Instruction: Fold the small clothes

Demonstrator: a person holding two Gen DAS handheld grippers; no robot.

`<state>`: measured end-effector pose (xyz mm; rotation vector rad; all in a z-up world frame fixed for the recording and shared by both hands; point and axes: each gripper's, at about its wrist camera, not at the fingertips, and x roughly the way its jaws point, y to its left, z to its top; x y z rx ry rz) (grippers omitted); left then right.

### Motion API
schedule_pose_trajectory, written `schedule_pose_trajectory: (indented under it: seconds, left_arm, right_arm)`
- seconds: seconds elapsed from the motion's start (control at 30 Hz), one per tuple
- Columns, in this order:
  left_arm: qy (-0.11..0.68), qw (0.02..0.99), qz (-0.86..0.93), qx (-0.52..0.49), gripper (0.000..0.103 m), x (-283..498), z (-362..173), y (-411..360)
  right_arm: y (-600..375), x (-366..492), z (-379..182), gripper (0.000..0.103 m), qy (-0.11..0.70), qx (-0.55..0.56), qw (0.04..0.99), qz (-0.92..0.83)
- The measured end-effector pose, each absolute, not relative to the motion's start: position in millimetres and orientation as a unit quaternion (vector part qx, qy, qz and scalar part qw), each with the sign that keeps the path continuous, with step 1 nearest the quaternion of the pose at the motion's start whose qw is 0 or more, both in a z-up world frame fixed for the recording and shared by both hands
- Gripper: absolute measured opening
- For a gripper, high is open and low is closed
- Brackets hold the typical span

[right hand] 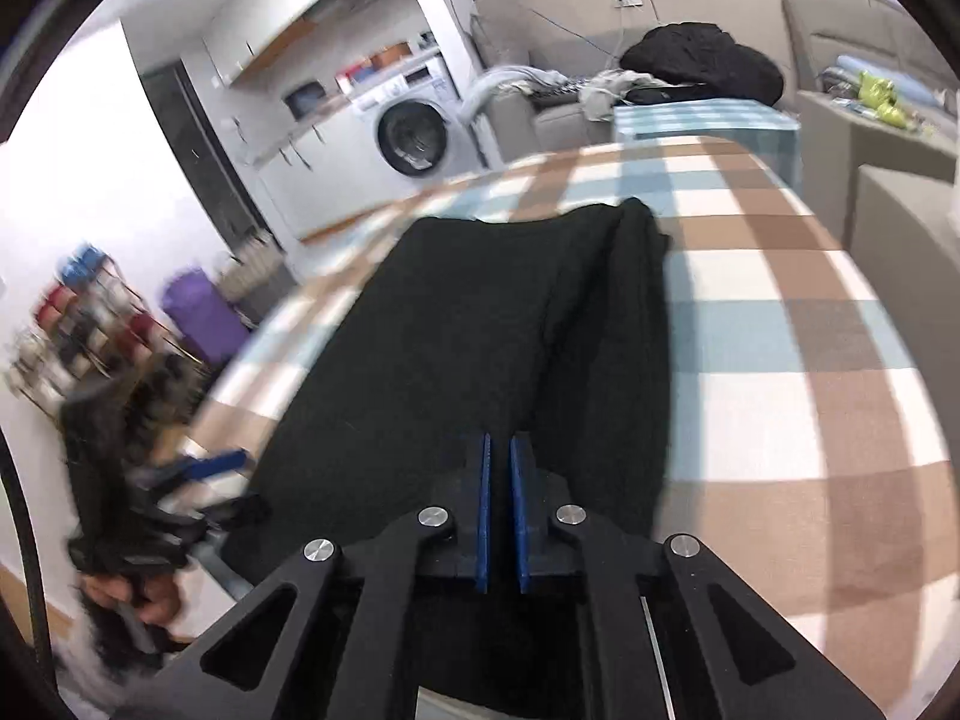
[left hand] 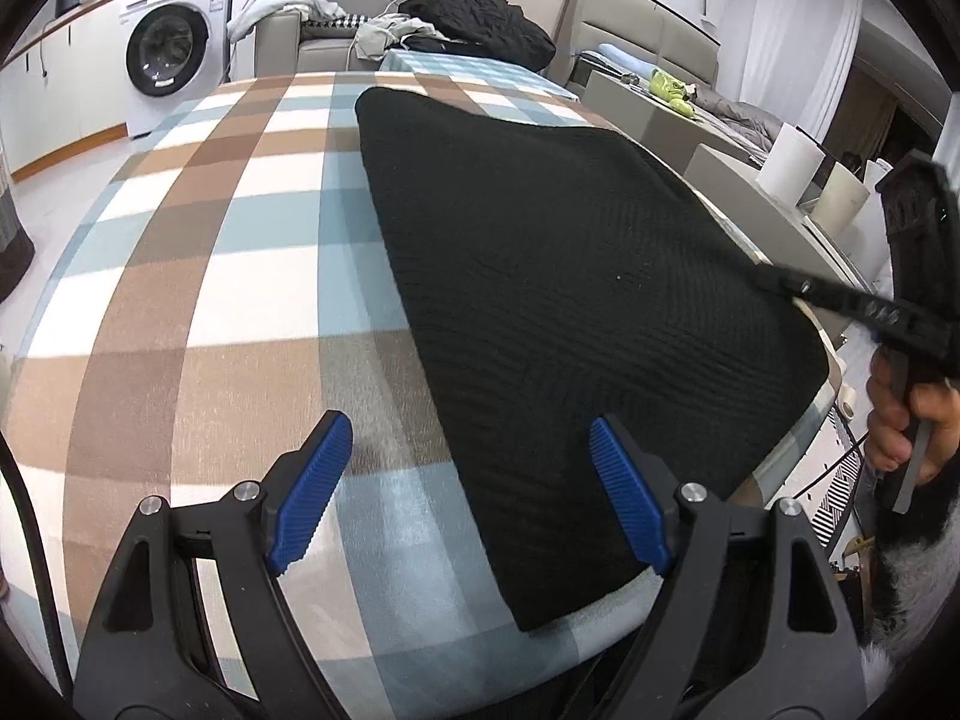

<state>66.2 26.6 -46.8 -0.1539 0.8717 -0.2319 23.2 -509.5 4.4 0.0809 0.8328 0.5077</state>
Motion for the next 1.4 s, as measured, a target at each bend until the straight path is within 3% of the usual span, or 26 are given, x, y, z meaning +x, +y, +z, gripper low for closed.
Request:
schedule_pose_trajectory:
  seconds: [0.03,0.13,0.17,0.2,0.37,0.53,0.6,0.7,1.4]
  left_arm:
    - [0.423,0.896,-0.112,-0.078,0.080,65.3,-47.7,27.6]
    - [0.422,0.895,-0.115,-0.083,0.080,59.9,-48.3,28.2]
    - [0.421,0.896,-0.117,-0.084,0.080,58.1,-48.5,28.1]
    - [0.420,0.896,-0.118,-0.083,0.080,56.9,-48.8,27.5]
    - [0.419,0.894,-0.136,-0.086,0.079,54.9,-48.1,20.7]
    - [0.412,0.897,-0.141,-0.072,0.030,51.2,-47.3,12.3]
    - [0.408,0.899,-0.141,-0.068,0.023,51.4,-46.2,11.8]
    - [0.410,0.899,-0.136,-0.071,0.022,55.9,-45.5,14.4]
    - [0.410,0.908,-0.064,-0.047,0.022,134.5,-41.0,38.6]
  right_arm:
    - [-509.1,23.1,0.8,0.006,0.408,0.028,0.882,0.233]
    - [-518.5,19.5,-4.5,0.022,0.421,0.053,0.875,0.234]
    - [-524.9,15.2,-2.2,0.042,0.416,0.070,0.874,0.239]
    - [-530.3,10.9,-0.2,0.051,0.412,0.080,0.875,0.243]
    - [-542.5,-1.8,-5.6,0.056,0.425,0.097,0.869,0.233]
    - [-539.4,-4.9,-19.4,0.056,0.435,0.101,0.864,0.234]
    - [-536.9,-2.0,-21.0,0.039,0.434,0.103,0.863,0.238]
    - [-532.6,0.2,-24.0,0.032,0.433,0.110,0.861,0.244]
    - [-483.0,69.4,-20.4,0.031,0.439,0.080,0.863,0.235]
